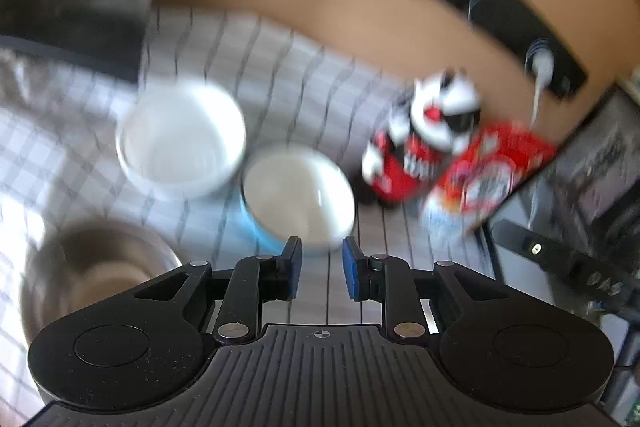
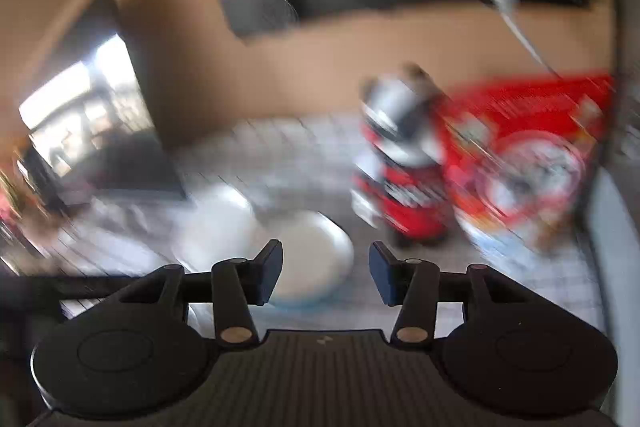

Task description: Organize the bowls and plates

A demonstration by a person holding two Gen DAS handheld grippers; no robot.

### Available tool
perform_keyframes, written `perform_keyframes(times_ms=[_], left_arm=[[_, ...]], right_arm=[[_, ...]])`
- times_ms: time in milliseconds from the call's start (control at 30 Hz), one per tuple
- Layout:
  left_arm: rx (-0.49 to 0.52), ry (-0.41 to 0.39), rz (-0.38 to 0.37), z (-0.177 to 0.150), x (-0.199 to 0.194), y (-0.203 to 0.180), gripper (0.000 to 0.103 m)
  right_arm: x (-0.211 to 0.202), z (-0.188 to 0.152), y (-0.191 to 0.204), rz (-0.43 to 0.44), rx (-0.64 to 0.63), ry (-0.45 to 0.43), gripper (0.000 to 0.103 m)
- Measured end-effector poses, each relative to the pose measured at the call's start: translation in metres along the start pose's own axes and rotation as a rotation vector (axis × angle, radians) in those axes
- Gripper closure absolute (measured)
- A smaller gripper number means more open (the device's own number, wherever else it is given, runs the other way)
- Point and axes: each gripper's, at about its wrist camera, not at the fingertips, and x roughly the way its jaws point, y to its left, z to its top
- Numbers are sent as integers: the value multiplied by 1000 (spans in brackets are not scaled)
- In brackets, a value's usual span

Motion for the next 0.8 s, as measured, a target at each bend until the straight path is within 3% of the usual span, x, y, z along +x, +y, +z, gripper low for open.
perform_keyframes(times_ms=[133, 233, 400, 567, 733, 800], left_arm=[[17, -96, -11, 36, -19, 5, 79], [-4, -98, -3, 54, -15, 15, 79], [-97, 32, 33, 61, 28, 41, 79], [-187, 155, 61, 43, 84, 57, 79], [-183, 191, 177, 36, 132, 59, 79], [-196, 203, 189, 35, 144, 62, 79]], right_arm=[[10, 43, 49, 30, -57, -89, 55], [30, 63, 65, 35, -92, -71, 55], [71, 71, 46, -5, -78, 49, 55], [117, 52, 1, -37, -35, 215, 55], [161, 27, -18, -65, -95, 312, 55], [175, 18, -21, -58, -109, 333, 55]])
